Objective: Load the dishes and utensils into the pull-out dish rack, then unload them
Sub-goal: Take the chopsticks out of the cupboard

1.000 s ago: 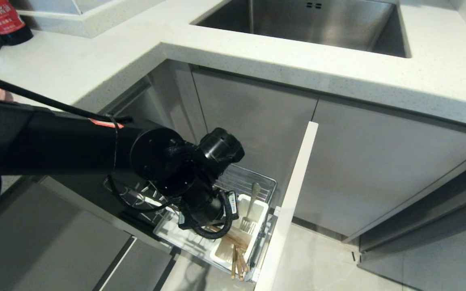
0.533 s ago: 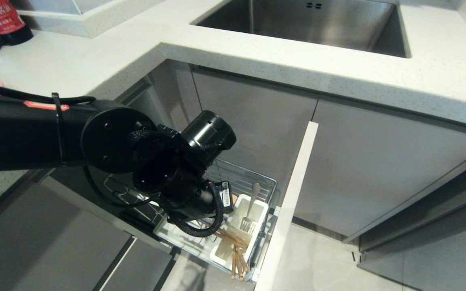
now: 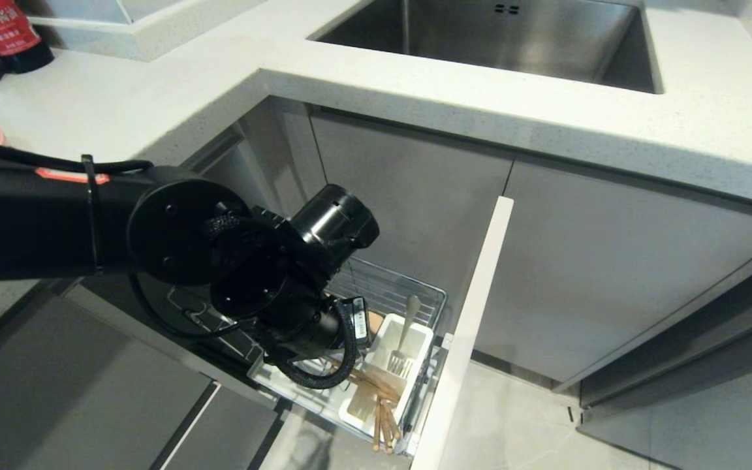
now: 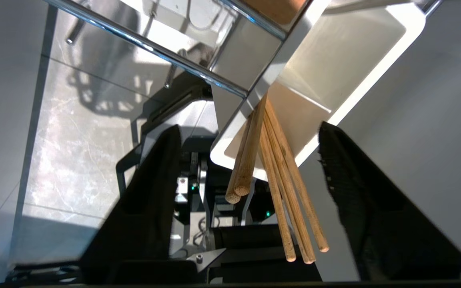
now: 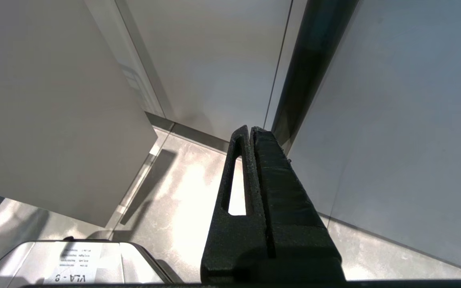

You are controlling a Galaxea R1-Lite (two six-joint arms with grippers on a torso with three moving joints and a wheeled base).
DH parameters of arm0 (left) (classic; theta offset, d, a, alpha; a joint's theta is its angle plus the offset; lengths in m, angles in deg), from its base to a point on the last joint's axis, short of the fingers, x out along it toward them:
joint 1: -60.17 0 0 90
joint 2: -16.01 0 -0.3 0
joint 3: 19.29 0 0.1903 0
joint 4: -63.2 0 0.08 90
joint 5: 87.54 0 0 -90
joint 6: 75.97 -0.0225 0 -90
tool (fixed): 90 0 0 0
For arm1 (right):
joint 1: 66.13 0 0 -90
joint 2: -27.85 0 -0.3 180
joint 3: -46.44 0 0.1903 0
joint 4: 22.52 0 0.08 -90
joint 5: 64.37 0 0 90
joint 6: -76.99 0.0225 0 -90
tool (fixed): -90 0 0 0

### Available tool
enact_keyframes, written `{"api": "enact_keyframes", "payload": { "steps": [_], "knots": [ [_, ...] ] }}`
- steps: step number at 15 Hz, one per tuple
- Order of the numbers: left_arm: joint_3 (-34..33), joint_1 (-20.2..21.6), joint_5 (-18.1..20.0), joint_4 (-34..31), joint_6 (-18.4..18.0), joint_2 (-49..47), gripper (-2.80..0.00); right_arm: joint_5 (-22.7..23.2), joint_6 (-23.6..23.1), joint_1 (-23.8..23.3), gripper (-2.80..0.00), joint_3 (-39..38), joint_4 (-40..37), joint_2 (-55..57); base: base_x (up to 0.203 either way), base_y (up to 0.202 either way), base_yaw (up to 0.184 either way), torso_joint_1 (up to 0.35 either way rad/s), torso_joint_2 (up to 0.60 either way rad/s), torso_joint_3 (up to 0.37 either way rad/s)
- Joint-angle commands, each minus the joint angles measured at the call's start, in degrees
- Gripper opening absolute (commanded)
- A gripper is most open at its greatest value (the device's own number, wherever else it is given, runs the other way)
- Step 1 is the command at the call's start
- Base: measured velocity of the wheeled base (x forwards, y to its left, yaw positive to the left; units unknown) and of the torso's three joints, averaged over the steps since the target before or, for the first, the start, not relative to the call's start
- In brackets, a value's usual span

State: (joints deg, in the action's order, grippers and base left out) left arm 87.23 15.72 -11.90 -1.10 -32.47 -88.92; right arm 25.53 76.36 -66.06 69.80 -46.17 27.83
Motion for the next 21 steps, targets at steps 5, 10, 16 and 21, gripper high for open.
{"api": "enact_keyframes", "payload": {
  "steps": [5, 10, 16, 21],
  "knots": [
    [-0.2, 0.1, 1.3, -0.2, 0.3, -2.8, 0.00, 0.0, -0.1, 0.0, -2.80, 0.0, 0.0, 0.0, 0.000, 0.000, 0.000, 0.000, 0.00, 0.000],
    [-0.2, -0.3, 1.3, -0.1, 1.5, -4.1, 0.00, 0.0, 0.0, 0.0, -2.80, 0.0, 0.0, 0.0, 0.000, 0.000, 0.000, 0.000, 0.00, 0.000],
    [-0.3, -0.6, 1.3, -0.1, 1.8, -4.7, 0.00, 0.0, 0.0, 0.0, -2.80, 0.0, -0.1, 0.0, 0.000, 0.000, 0.000, 0.000, 0.00, 0.000],
    [-0.3, -0.6, 1.3, 0.2, 2.0, -5.1, 0.00, 0.0, 0.0, 0.0, -2.80, 0.0, 0.0, 0.0, 0.000, 0.000, 0.000, 0.000, 0.00, 0.000]
  ]
}}
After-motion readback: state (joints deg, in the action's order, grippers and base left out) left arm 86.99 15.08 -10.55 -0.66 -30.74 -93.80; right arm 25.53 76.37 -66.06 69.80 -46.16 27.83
